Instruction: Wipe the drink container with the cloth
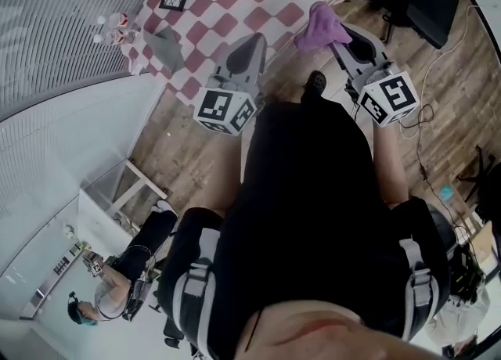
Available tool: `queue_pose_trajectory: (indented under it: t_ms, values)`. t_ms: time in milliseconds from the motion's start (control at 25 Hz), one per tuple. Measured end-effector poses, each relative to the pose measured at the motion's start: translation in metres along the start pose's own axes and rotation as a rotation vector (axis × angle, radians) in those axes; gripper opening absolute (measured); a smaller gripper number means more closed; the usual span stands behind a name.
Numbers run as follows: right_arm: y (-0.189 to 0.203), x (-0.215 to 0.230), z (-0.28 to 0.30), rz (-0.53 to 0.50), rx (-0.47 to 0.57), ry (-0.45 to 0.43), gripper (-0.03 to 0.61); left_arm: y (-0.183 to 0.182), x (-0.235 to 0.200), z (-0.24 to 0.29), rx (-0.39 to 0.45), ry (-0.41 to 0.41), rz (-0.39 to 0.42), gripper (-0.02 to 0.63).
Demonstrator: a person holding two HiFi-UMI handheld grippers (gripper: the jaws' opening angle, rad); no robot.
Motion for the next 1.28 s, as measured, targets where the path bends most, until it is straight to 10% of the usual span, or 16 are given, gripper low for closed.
queue_pose_trajectory:
  t_ms: [720,1280]
  values:
    - [0.018,0.044,0.029,0.03,-0.073,-0.112,0.087,0.021,-0.014,0.043,-0.14,-0.152,0.034,0.032]
    - [-0.026,0.08,0.083,-0.04,-0.049,-0.022,0.088,-0.025,-0.062,0.101,-0.074,-0.043,0.18,0.032]
Point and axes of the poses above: the fingertips, and each gripper's own axes: z forward along the fingers, x to its right, y out of its underside, the point moved 3 cm from there along -z, backward along the fingers, and after that the axes turned 9 degrees about y, right-handed, at the moved point
